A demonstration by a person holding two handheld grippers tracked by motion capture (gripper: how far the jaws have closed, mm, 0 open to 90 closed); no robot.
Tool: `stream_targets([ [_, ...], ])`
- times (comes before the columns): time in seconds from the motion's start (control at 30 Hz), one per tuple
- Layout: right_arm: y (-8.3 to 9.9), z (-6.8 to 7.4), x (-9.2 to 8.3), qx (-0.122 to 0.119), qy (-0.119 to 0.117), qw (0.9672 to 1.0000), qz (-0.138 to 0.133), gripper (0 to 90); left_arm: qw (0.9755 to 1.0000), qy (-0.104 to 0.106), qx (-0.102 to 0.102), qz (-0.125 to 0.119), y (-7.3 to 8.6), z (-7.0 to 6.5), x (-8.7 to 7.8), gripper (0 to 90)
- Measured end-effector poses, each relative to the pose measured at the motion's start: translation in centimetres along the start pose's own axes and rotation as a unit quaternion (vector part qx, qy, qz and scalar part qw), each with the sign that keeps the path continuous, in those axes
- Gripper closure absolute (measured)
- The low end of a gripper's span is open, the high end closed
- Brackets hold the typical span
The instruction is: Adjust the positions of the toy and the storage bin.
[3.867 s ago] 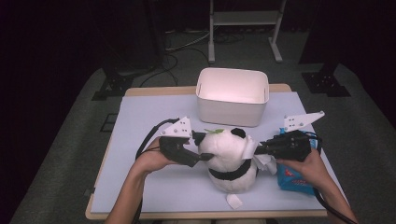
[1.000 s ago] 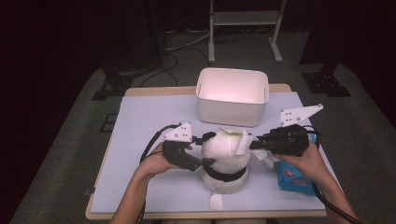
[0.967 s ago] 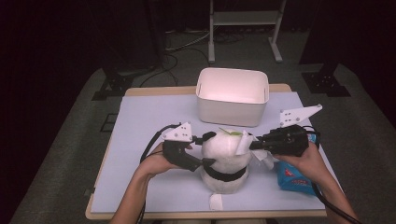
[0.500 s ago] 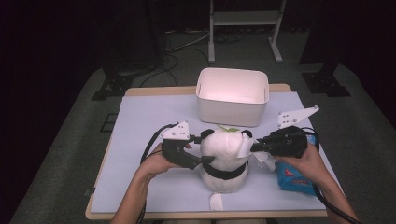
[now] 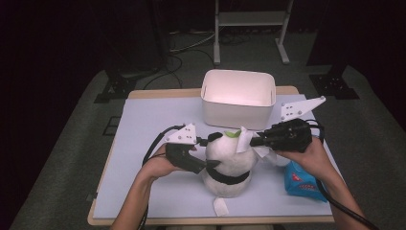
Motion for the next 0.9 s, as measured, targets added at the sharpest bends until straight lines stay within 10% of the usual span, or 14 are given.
stream_targets([
  [0.6,2.7,-1.0,0.4,0.020,0.009,0.9990,0.040,83.4,0.9993,0.001,-0.037,0.001,1.2,0.5,1.3,15.0],
  [0.9,2.5,-0.8,-0.1,0.022,0.006,0.9995,0.022,83.4,0.9996,0.005,-0.026,-0.009,1.1,0.1,1.3,30.7],
])
Point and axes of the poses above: each handheld gripper's, and its own axes: x roughly forward along the jaws, y roughly out of its underside, z roughly to its left, the point moved 6 cm from there along x, roughly forward along the jaws, and after that the axes turned 1 degree about x, right-handed, at the moved point
